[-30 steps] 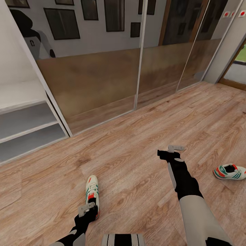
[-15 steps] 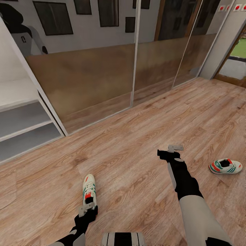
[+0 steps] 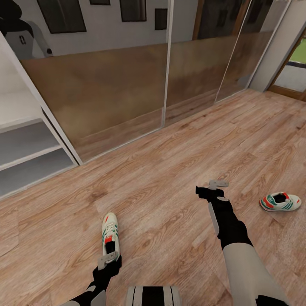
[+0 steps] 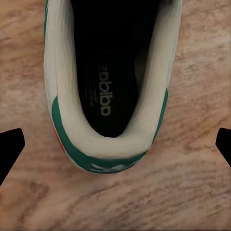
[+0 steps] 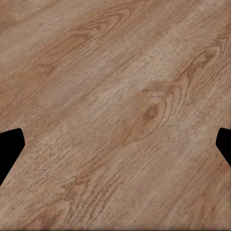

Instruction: Pick up the two gym shoes and the two sandals from the corridor floor and place them onto the hallstand (shoe rack) in the corridor, making sure they are on the rack and not on the floor. Arrange them so the two gym shoes are next to each other and the two sandals are next to each other.

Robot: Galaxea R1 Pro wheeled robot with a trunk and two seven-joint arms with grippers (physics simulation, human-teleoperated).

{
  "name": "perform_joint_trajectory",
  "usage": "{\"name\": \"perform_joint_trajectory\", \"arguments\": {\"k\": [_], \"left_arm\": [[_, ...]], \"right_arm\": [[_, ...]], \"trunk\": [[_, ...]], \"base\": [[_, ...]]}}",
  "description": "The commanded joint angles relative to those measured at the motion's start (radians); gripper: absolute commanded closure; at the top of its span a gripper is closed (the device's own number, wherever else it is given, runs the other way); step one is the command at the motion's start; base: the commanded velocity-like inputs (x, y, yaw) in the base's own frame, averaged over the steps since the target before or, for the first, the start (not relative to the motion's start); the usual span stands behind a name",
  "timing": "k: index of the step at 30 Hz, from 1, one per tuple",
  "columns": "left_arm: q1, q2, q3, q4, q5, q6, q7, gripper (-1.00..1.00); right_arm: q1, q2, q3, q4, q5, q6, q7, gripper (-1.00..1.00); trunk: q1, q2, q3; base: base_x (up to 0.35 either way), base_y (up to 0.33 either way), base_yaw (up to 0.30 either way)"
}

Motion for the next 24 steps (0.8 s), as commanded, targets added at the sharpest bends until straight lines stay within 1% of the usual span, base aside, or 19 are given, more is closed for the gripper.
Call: {"name": "perform_joint_trajectory", "arguments": {"k": [1, 5, 14, 22, 24], "left_arm": [[0.0, 0.0, 0.004, 0.001, 0.001, -0.003, -0.002, -1.0], [-0.001, 0.0, 0.004, 0.001, 0.001, -0.003, -0.002, -1.0], [0.0, 0.0, 0.004, 0.001, 0.001, -0.003, -0.002, -1.0], [0.0, 0.0, 0.004, 0.001, 0.001, -0.003, -0.002, -1.0], [0.0, 0.0, 0.004, 0.0, 0.001, -0.003, -0.002, -1.0]], "right_arm": [[0.0, 0.001, -0.002, -0.001, 0.008, 0.006, 0.001, -1.0], [0.0, 0.001, -0.002, -0.001, 0.008, 0.006, 0.001, -1.0], [0.0, 0.001, -0.003, -0.001, 0.008, 0.006, 0.001, -1.0], [0.0, 0.001, -0.003, -0.001, 0.008, 0.006, 0.001, -1.0], [0.0, 0.001, -0.003, -0.001, 0.008, 0.005, 0.001, -1.0]], "trunk": [[0.0, 0.0, -0.002], [0.0, 0.0, -0.006], [0.004, -0.002, -0.045], [0.004, -0.002, -0.055], [0.005, -0.003, -0.064]], "base": [[0.0, 0.0, -0.002], [0.0, 0.0, 0.0], [0.0, 0.0, 0.0], [0.0, 0.0, 0.0], [0.0, 0.0, 0.0]]}}
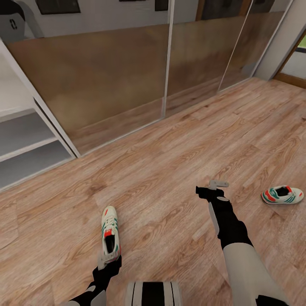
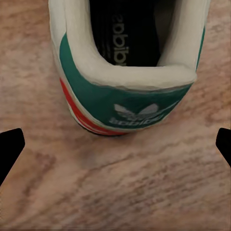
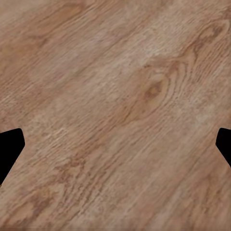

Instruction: Pick up the two gym shoes and the two sandals from the corridor floor and place them onto the hallstand (shoe rack) in the corridor, making sure they are on the rack and not on the floor. Arrange them so the two gym shoes are next to each other and the two sandals are next to each other.

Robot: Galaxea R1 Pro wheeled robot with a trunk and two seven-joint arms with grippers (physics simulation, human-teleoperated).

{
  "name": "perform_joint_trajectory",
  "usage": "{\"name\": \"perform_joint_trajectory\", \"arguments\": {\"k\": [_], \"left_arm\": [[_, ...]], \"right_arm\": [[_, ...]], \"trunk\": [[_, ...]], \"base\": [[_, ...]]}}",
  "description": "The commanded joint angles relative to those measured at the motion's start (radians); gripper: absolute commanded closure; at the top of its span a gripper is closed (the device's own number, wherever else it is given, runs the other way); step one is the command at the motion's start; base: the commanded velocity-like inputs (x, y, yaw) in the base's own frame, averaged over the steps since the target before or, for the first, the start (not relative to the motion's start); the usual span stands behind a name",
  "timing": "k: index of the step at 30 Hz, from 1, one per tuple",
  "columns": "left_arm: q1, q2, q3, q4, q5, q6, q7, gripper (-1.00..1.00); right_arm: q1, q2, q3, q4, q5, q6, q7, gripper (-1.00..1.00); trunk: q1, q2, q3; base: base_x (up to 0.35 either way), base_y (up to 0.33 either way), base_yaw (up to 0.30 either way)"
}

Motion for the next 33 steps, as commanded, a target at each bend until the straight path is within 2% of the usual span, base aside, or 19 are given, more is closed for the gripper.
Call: {"name": "perform_joint_trajectory", "arguments": {"k": [1, 3, 10, 33], "left_arm": [[-0.001, 0.0, 0.004, 0.001, 0.001, -0.003, -0.002, -1.0], [0.0, 0.0, 0.004, 0.0, 0.001, -0.003, -0.002, -1.0], [-0.001, 0.0, 0.004, 0.0, 0.001, -0.003, -0.002, -1.0], [-0.001, 0.0, 0.004, 0.0, 0.001, -0.001, -0.001, -1.0]], "right_arm": [[0.0, 0.001, -0.002, -0.001, 0.008, 0.006, 0.001, -1.0], [0.0, 0.001, -0.002, -0.001, 0.008, 0.005, 0.001, -1.0], [0.0, 0.001, -0.002, -0.001, 0.008, 0.006, 0.001, -1.0], [0.0, 0.001, -0.002, -0.001, 0.008, 0.005, 0.001, -1.0]], "trunk": [[0.0, -0.001, -0.005], [0.001, -0.001, -0.013], [0.001, -0.001, -0.021], [0.001, -0.001, -0.022]], "base": [[0.0, 0.0, 0.0], [0.0, 0.0, 0.0], [0.0, 0.0, 0.0], [0.046, 0.0, 0.0]]}}
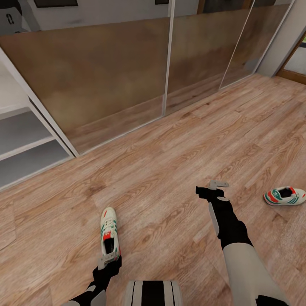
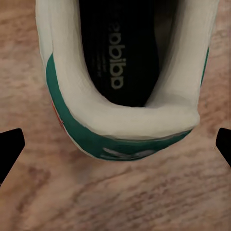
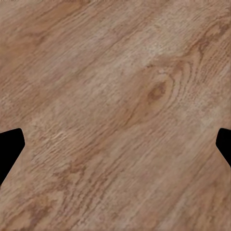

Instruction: Pick up the two gym shoes and the two sandals from the corridor floor and place them onto the hallstand (shoe rack) in the corridor, making sure they are on the rack and not on the floor. Arrange them so the two gym shoes are next to each other and the two sandals are next to each other.

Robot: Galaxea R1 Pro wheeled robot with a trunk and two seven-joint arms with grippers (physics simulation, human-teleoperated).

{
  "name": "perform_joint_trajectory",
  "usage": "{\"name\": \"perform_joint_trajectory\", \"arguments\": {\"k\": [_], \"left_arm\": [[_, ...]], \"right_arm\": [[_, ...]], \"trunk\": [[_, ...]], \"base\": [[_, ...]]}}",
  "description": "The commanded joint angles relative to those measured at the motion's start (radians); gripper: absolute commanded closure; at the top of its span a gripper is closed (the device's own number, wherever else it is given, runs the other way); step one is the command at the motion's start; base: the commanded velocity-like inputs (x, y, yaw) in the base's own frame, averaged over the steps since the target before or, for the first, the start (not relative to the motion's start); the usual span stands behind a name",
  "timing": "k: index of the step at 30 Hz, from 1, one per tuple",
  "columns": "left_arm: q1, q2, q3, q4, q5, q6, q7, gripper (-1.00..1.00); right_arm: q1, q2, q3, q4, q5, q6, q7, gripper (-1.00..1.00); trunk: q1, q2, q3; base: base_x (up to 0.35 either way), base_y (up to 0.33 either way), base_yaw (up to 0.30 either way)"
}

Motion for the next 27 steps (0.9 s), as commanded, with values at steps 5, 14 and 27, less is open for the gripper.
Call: {"name": "perform_joint_trajectory", "arguments": {"k": [5, 14, 27], "left_arm": [[0.0, 0.0, 0.004, 0.001, 0.0, -0.002, -0.003, -1.0], [0.0, 0.0, 0.003, 0.001, 0.0, -0.002, -0.002, -1.0], [0.0, 0.0, 0.002, 0.001, 0.0, -0.002, -0.003, -1.0]], "right_arm": [[0.0, 0.001, -0.002, -0.001, 0.008, 0.006, 0.001, -1.0], [0.0, 0.001, -0.002, -0.001, 0.008, 0.005, 0.001, -1.0], [0.0, 0.001, -0.002, -0.001, 0.008, 0.006, 0.001, -1.0]], "trunk": [[0.0, 0.0, -0.001], [0.0, 0.0, -0.001], [0.0, 0.0, -0.001]], "base": [[0.025, 0.0, 0.0], [0.001, 0.0, 0.0], [0.025, 0.0, 0.0]]}}
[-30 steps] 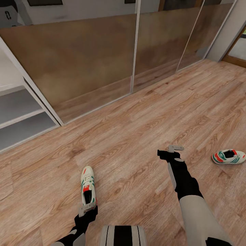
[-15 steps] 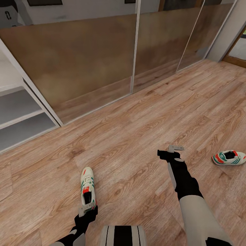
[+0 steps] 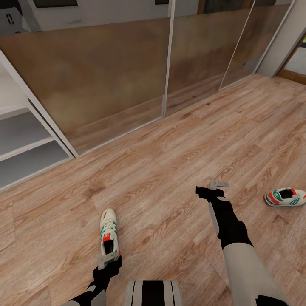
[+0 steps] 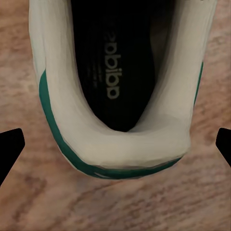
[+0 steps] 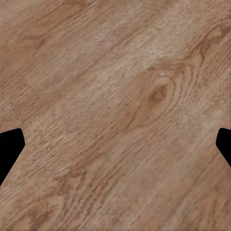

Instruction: Pick up the two gym shoes and the two sandals from the corridor floor and place them onto the hallstand (shoe rack) in the corridor, making sure they are on the rack and not on the floor. Arrange them so the two gym shoes are next to each other and the two sandals are next to each other.

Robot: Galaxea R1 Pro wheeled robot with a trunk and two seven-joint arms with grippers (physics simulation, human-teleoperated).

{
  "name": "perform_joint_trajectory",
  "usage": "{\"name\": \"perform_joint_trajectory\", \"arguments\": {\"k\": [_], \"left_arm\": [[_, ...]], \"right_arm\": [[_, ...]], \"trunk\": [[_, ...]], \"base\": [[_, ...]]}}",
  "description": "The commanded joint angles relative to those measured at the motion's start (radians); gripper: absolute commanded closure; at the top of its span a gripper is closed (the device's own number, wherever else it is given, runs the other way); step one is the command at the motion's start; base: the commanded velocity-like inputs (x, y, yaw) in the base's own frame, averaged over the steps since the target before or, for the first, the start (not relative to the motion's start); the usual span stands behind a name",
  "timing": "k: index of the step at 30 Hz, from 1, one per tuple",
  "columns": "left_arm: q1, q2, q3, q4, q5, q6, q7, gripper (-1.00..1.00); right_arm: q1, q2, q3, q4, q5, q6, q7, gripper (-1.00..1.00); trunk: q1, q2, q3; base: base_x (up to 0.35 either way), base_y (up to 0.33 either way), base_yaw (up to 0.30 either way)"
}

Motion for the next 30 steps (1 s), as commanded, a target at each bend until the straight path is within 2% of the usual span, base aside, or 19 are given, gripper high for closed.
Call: {"name": "perform_joint_trajectory", "arguments": {"k": [1, 14, 15, 30], "left_arm": [[0.0, 0.0, 0.004, 0.001, 0.001, -0.003, -0.002, -1.0], [-0.001, 0.001, 0.005, 0.001, 0.002, -0.003, -0.002, -1.0], [-0.001, 0.002, 0.005, 0.001, 0.002, -0.003, -0.002, 1.0], [-0.001, 0.004, 0.006, 0.001, 0.005, -0.003, -0.002, 1.0]], "right_arm": [[0.0, 0.001, -0.002, -0.001, 0.009, 0.005, 0.001, -1.0], [0.0, 0.001, -0.002, -0.001, 0.009, 0.006, 0.001, -1.0], [0.0, 0.001, -0.002, -0.001, 0.009, 0.006, 0.001, -1.0], [0.0, 0.001, -0.002, -0.001, 0.009, 0.005, 0.001, -1.0]], "trunk": [[0.0, 0.0, -0.001], [0.0, 0.0, -0.001], [0.0, 0.0, -0.001], [0.0, 0.0, -0.001]], "base": [[0.003, 0.0, 0.0], [0.037, 0.0, 0.0], [0.003, 0.0, 0.0], [0.0, 0.0, 0.0]]}}
